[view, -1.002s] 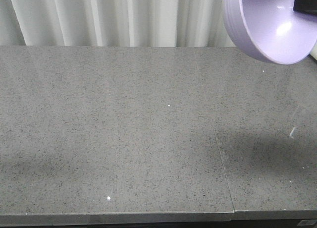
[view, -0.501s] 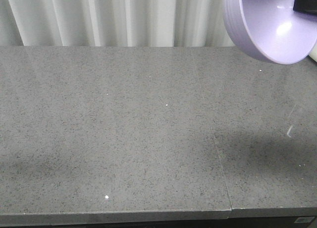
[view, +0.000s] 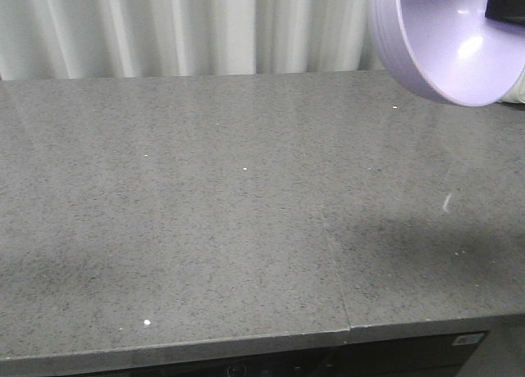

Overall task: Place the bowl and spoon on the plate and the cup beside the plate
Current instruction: 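Turn the base away from the counter while holding spoon and bowl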

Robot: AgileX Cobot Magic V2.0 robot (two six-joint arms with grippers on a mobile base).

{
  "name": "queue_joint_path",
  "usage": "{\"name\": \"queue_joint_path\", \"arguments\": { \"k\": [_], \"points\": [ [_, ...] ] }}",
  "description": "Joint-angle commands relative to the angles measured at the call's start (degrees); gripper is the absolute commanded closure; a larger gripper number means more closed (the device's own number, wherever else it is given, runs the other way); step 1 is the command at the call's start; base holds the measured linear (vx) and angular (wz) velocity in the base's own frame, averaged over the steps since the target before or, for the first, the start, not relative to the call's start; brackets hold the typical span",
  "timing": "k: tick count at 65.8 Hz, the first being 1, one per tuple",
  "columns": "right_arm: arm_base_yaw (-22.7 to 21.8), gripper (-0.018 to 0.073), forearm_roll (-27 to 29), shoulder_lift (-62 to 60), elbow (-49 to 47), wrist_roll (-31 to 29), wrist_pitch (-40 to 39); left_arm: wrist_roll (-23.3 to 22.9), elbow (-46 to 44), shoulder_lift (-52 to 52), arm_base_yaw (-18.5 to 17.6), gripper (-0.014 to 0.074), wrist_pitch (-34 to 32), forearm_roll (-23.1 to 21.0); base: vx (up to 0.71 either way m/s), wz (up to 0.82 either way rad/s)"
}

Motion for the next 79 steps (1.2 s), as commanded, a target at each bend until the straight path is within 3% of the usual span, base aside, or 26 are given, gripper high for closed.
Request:
{"name": "queue_joint_path", "arguments": {
  "k": [1,79],
  "points": [
    [-0.12,0.0565,3.80,-1.17,-1.62,-0.41,-2.29,-0.07,-1.56,-0.76,-0.22,0.0604,-4.40,-0.29,-0.02,-0.21],
    [-0.12,0.0565,3.75,-1.17,-1.62,-0.36,-2.30,-0.07,-1.56,-0.76,-0.22,0.0603,-4.40,-0.29,-0.04,-0.27]
  ]
}}
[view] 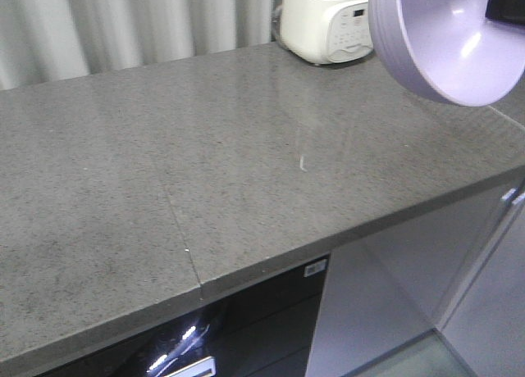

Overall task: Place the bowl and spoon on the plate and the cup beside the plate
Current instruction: 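Turn the base away from the counter while holding spoon and bowl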

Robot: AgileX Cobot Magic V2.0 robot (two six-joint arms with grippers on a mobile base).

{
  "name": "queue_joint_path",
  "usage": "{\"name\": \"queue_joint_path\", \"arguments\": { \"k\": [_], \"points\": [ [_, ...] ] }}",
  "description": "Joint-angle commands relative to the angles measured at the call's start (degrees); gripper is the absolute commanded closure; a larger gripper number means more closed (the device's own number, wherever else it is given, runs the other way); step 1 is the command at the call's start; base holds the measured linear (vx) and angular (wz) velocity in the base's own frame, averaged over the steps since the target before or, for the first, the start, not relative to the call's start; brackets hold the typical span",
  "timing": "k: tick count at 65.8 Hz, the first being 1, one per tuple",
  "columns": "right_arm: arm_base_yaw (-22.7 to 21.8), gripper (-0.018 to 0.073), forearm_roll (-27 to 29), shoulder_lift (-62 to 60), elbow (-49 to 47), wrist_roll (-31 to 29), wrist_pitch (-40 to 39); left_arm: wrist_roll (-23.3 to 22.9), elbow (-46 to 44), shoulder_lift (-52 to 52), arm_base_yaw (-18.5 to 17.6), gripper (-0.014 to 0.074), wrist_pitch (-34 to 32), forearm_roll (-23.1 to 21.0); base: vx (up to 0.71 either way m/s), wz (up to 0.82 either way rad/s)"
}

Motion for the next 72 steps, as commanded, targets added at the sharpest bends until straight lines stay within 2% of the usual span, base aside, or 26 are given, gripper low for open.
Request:
{"name": "queue_joint_path", "arguments": {
  "k": [1,72],
  "points": [
    [-0.12,0.0565,3.75,-1.17,-1.62,-0.36,-2.30,-0.07,-1.56,-0.76,-0.22,0.0603,-4.40,-0.29,-0.08,-0.31],
    [-0.12,0.0565,3.80,-1.17,-1.62,-0.36,-2.30,-0.07,-1.56,-0.76,-0.22,0.0603,-4.40,-0.29,-0.06,-0.24]
  ]
}}
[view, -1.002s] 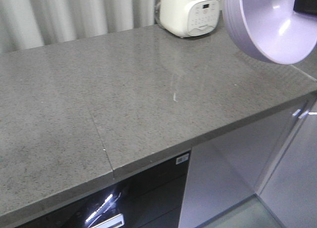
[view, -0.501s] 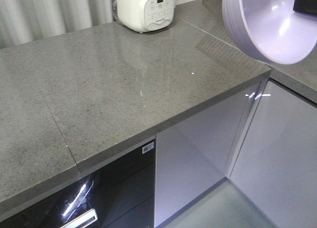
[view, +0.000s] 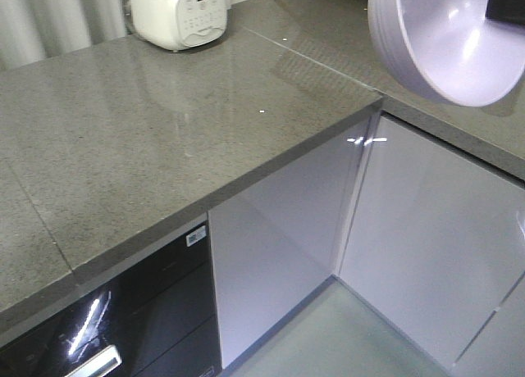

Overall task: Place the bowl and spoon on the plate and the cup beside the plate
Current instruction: 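Turn the base away from the counter while holding spoon and bowl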

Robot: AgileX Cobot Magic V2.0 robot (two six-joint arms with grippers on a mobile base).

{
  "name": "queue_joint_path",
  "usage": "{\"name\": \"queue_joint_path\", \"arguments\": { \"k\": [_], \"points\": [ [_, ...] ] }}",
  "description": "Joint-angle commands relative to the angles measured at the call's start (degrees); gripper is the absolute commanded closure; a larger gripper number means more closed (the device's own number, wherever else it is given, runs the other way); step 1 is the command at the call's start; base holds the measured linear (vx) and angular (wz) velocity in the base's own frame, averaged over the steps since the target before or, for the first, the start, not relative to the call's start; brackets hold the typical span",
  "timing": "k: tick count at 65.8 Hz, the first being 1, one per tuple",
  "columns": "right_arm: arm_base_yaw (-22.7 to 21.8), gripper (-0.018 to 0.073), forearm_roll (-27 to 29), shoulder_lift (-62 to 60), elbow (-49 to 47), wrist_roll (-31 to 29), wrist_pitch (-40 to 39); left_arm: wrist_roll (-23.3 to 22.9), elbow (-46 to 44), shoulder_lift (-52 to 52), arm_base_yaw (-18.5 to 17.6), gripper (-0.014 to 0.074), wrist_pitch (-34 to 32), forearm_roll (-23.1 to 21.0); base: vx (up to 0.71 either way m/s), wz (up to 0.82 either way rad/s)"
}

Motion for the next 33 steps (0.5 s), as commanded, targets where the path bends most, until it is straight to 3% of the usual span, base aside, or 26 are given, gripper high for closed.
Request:
{"name": "queue_joint_path", "arguments": {
  "k": [1,33],
  "points": [
    [-0.12,0.0565,3.80,-1.17,-1.62,-0.36,-2.30,-0.07,-1.56,-0.76,-0.22,0.0603,-4.40,-0.29,-0.06,-0.27],
    [-0.12,0.0565,3.80,-1.17,-1.62,-0.36,-2.30,-0.07,-1.56,-0.76,-0.22,0.0603,-4.40,-0.29,-0.06,-0.29]
  ]
}}
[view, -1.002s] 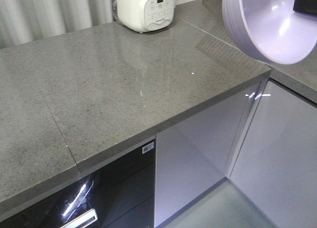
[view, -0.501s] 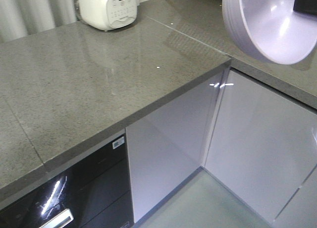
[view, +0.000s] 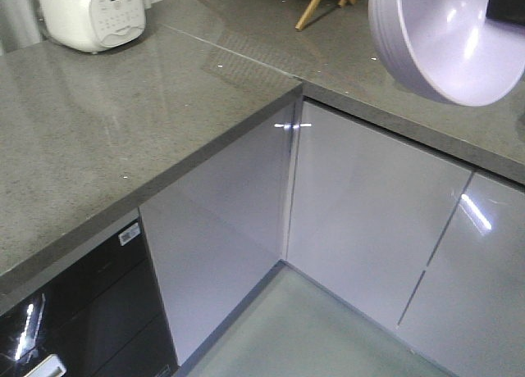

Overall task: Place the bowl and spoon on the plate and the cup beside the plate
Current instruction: 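Turn the base away from the counter while holding spoon and bowl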

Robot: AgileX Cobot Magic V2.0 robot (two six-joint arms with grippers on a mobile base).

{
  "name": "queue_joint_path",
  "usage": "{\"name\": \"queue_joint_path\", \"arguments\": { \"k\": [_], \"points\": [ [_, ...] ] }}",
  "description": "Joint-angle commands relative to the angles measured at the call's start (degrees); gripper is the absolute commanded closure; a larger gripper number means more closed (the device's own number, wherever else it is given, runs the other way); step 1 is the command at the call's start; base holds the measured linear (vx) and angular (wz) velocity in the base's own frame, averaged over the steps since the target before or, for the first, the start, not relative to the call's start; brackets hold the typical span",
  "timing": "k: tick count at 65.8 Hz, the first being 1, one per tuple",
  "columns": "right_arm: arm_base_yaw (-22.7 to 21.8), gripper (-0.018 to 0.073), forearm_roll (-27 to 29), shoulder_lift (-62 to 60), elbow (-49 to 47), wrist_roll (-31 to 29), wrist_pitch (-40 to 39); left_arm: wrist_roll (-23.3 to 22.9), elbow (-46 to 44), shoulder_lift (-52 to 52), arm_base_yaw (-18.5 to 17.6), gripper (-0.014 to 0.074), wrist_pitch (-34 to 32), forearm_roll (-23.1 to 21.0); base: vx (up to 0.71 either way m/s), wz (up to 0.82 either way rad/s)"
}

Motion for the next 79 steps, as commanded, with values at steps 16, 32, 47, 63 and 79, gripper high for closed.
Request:
{"name": "queue_joint_path", "arguments": {
  "k": [16,32,47,63,79],
  "points": [
    [-0.12,0.0565,3.80,-1.17,-1.62,-0.36,-2.30,-0.07,-1.56,-0.76,-0.22,0.0603,-4.40,-0.29,-0.05,-0.25],
    [-0.12,0.0565,3.80,-1.17,-1.62,-0.36,-2.30,-0.07,-1.56,-0.76,-0.22,0.0603,-4.40,-0.29,-0.04,-0.20],
    [-0.12,0.0565,3.80,-1.17,-1.62,-0.36,-2.30,-0.07,-1.56,-0.76,-0.22,0.0603,-4.40,-0.29,-0.03,-0.14],
    [-0.12,0.0565,3.80,-1.17,-1.62,-0.36,-2.30,-0.07,-1.56,-0.76,-0.22,0.0603,-4.40,-0.29,-0.02,-0.11],
    [-0.12,0.0565,3.80,-1.17,-1.62,-0.36,-2.30,-0.07,-1.56,-0.76,-0.22,0.0603,-4.40,-0.29,-0.01,-0.08]
  ]
}}
